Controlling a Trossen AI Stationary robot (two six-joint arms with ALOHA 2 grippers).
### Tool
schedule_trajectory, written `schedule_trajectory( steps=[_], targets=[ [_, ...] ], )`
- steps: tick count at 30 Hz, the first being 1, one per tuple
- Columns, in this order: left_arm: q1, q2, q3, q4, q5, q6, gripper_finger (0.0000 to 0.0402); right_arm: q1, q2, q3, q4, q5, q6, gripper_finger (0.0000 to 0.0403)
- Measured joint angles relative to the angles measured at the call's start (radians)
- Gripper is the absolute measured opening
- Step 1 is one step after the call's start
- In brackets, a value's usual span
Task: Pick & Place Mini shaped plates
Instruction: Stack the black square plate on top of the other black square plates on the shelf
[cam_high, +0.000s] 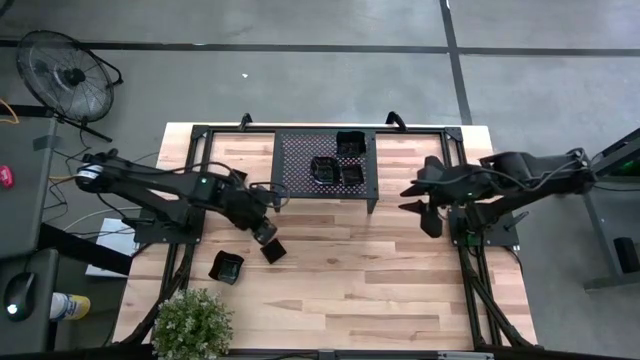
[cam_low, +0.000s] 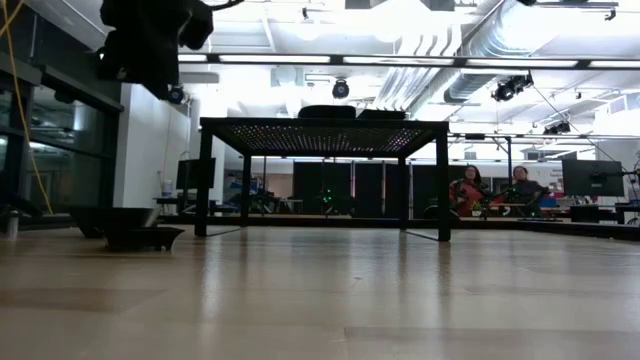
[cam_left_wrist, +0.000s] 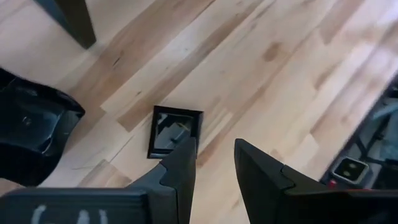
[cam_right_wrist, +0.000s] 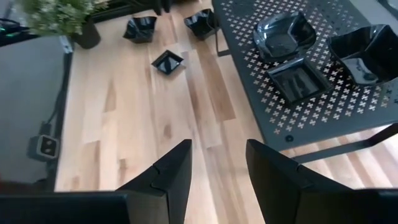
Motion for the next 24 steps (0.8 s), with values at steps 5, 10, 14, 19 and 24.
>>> schedule_trajectory(
  steps=[5, 10, 14, 19, 24],
  targets=[
    [-0.024, 0.025, 0.0, 0.026, -0.019, -0.031, 0.0108, 0.046, -0.044, 0.0, -0.03, 0.014, 0.022, 0.0153],
    [-0.069, 0.037, 0.0, 0.044, -0.057, -0.045, 0.0108, 0.088, -0.071, 0.0, -0.047, 0.044, 0.027, 0.0158],
    [-0.112, 0.059, -0.001, 0.037, -0.108, -0.095, 0.0108, 0.105, -0.08, 0.0, -0.096, 0.036, 0.034, 0.0158],
    [-0.125, 0.105, 0.0, 0.052, -0.111, -0.13, 0.0131, 0.114, -0.082, -0.001, -0.129, 0.03, 0.051, 0.0159],
    [-0.124, 0.15, 0.0, 0.043, -0.1, -0.138, 0.0191, 0.114, -0.083, -0.005, -0.137, 0.017, 0.047, 0.0159]
  ],
)
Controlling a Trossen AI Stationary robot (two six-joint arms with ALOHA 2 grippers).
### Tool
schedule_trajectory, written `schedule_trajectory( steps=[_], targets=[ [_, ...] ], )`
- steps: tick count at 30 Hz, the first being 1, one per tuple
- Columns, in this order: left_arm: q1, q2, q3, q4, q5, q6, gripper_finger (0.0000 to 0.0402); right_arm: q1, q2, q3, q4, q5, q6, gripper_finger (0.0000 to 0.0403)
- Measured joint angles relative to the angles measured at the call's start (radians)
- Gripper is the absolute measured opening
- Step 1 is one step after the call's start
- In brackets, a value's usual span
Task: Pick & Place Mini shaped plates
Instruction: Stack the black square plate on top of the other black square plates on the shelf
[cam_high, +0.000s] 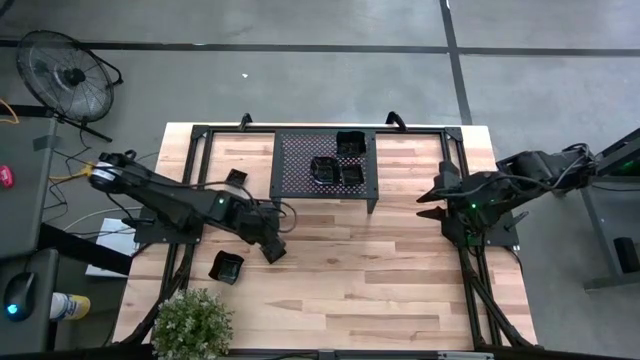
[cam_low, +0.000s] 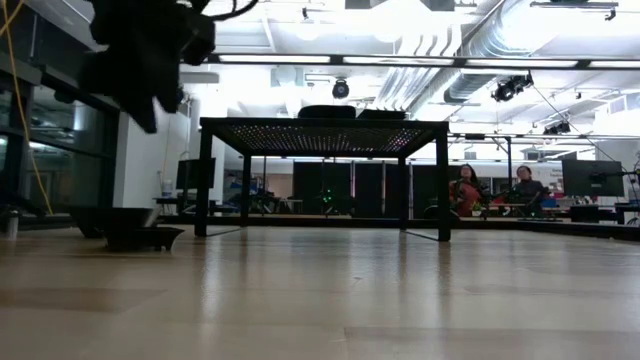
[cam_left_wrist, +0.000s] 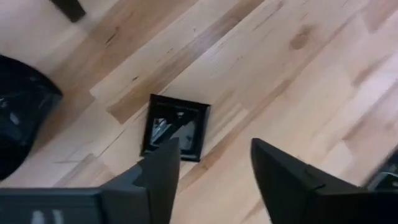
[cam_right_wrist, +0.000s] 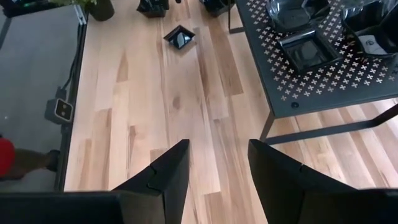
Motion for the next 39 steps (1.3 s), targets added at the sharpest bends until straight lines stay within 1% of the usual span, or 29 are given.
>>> schedule_trajectory(
  steps=[2, 4, 10, 12, 15, 18, 21, 22, 24, 26, 29, 30, 33, 34, 37, 39],
  targets=[
    [0.0, 0.012, 0.0, -0.029, -0.012, 0.0, 0.0208, 0.0, 0.0, 0.0, -0.002, -0.018, -0.013, 0.0158],
    [0.0, 0.03, 0.001, -0.024, -0.013, -0.003, 0.0217, 0.0, 0.0, 0.0, -0.004, -0.029, -0.017, 0.0159],
    [0.0, 0.079, 0.0, -0.085, -0.021, -0.108, 0.022, 0.0, -0.003, 0.0, -0.012, -0.038, -0.019, 0.0157],
    [0.0, 0.099, 0.0, -0.071, -0.005, -0.125, 0.022, 0.0, -0.005, 0.0, -0.012, -0.046, -0.023, 0.0156],
    [0.0, 0.135, 0.0, -0.097, 0.019, -0.129, 0.022, 0.0, -0.005, 0.0, -0.015, -0.054, -0.024, 0.0157],
    [0.0, 0.168, -0.002, -0.103, 0.031, -0.108, 0.022, 0.0, -0.002, 0.0, -0.018, -0.054, -0.027, 0.0158],
    [0.0, 0.198, 0.002, -0.067, 0.051, -0.097, 0.022, 0.0, -0.002, 0.0, -0.018, -0.059, -0.037, 0.0156],
    [0.0, 0.21, 0.0, -0.087, 0.051, -0.097, 0.022, 0.0, -0.003, 0.0, -0.018, -0.058, -0.037, 0.0156],
    [0.0, 0.236, 0.001, -0.062, 0.051, -0.098, 0.022, 0.0, -0.005, 0.0, -0.018, -0.059, -0.037, 0.0157],
    [0.0, 0.255, 0.0, -0.097, 0.05, -0.095, 0.022, 0.0, -0.003, 0.0, -0.018, -0.058, -0.036, 0.0158],
    [0.009, 0.287, 0.0, -0.072, 0.052, -0.079, 0.022, 0.0, -0.001, 0.0, -0.016, -0.064, -0.036, 0.0157],
    [0.014, 0.295, -0.001, -0.087, 0.055, -0.072, 0.022, 0.0, -0.001, 0.0, -0.014, -0.064, -0.036, 0.0156],
    [0.036, 0.316, 0.001, -0.045, 0.08, -0.041, 0.022, 0.0, 0.0, 0.0, -0.01, -0.072, -0.035, 0.0154],
    [0.042, 0.317, -0.001, -0.064, 0.083, -0.026, 0.022, 0.0, 0.001, 0.0, -0.009, -0.072, -0.035, 0.0154],
    [0.061, 0.335, 0.001, -0.045, 0.082, -0.005, 0.022, 0.0, 0.004, 0.0, -0.01, -0.076, -0.032, 0.0156],
    [0.07, 0.329, -0.002, -0.073, 0.083, 0.011, 0.022, 0.0, 0.005, 0.0, -0.01, -0.077, -0.027, 0.0156]
  ],
)
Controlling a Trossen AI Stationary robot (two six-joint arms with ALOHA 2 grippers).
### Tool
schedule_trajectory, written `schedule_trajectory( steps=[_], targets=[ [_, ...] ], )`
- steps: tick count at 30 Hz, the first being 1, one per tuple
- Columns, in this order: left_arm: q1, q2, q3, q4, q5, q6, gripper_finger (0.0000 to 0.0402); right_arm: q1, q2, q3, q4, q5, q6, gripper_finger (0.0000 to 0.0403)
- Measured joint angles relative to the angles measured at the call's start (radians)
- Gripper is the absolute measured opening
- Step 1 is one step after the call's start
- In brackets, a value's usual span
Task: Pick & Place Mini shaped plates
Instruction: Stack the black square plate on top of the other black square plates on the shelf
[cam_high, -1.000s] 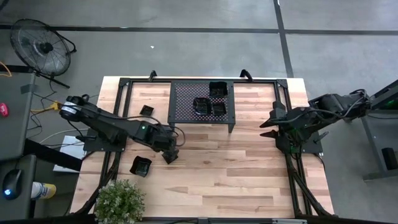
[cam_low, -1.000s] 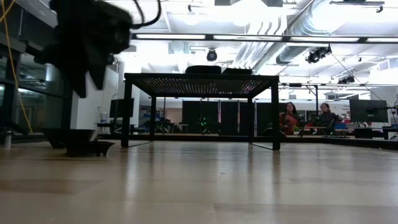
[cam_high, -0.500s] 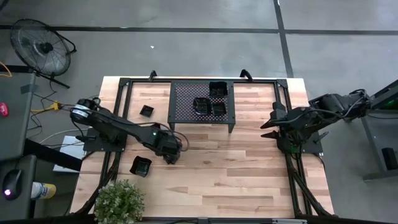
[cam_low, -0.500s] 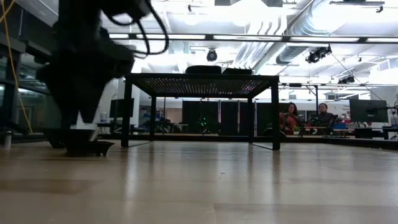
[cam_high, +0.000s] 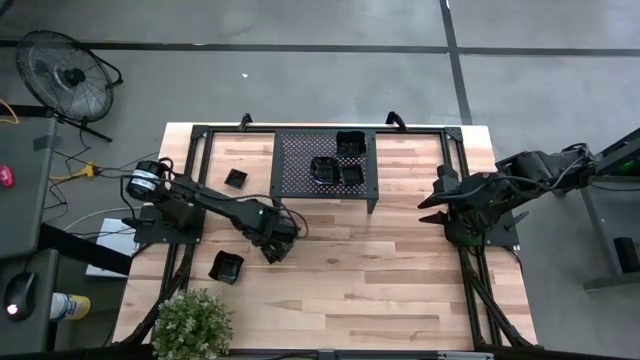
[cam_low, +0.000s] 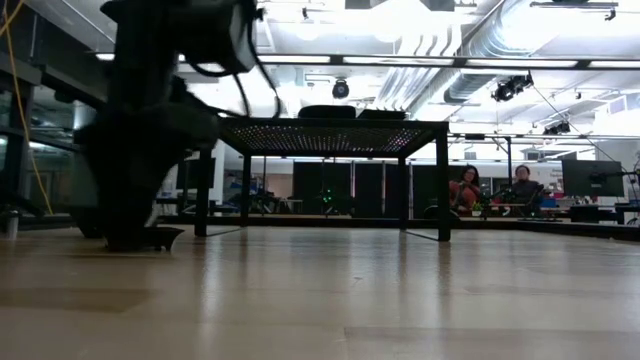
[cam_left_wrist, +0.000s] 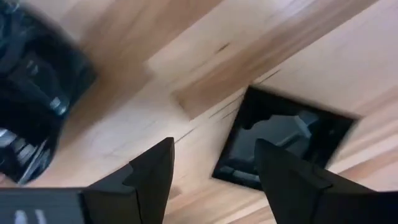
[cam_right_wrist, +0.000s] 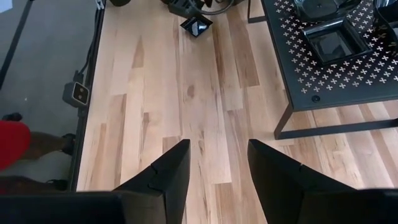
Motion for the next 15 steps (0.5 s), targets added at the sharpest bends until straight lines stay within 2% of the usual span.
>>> schedule_trajectory(
  steps=[5, 15],
  targets=[
    [0.017, 0.001, 0.001, 0.017, 0.015, 0.043, 0.0215, 0.0, 0.001, 0.0, 0.001, -0.003, 0.009, 0.0156],
    [0.017, -0.001, -0.084, 0.13, 0.086, 0.042, 0.0164, 0.0, 0.001, 0.0, 0.002, -0.004, 0.02, 0.0156]
  ],
)
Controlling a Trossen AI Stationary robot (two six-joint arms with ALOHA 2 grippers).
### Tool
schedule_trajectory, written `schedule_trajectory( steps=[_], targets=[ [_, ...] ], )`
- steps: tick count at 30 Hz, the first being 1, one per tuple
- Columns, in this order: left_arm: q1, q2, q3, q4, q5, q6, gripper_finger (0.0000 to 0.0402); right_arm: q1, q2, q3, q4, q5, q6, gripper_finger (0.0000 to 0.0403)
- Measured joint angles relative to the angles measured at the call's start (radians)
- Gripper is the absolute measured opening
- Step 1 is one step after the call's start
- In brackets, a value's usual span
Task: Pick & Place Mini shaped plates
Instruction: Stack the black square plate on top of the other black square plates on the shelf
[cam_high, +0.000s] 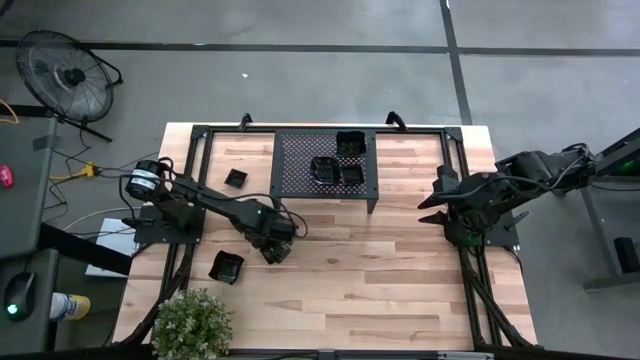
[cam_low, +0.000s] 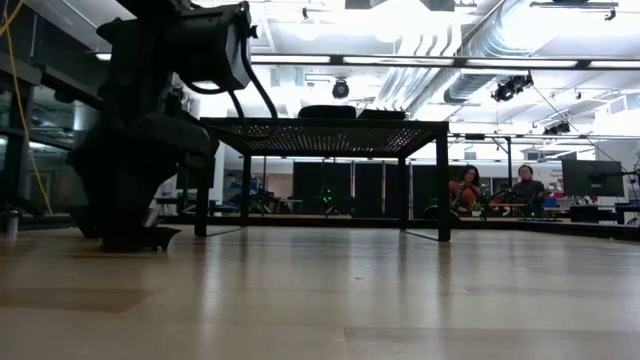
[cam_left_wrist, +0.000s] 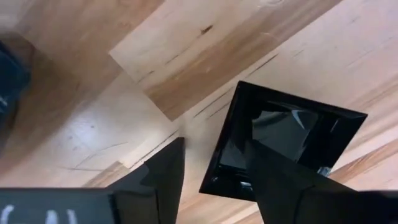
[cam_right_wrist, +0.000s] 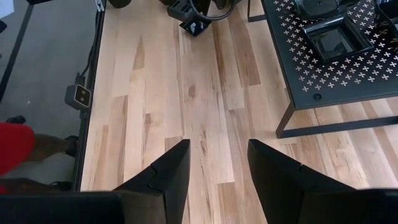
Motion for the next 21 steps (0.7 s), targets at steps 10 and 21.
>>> schedule_trajectory(
  steps=[10, 21],
  targets=[
    [0.0, 0.0, -0.002, 0.013, 0.015, -0.001, 0.0127, 0.0, 0.0, 0.0, 0.0, 0.0, 0.0, 0.0149],
    [0.0, 0.003, 0.036, -0.005, 0.013, 0.023, 0.0075, 0.0, 0.0, 0.0, 0.0, 0.0, 0.0, 0.0149]
  ],
)
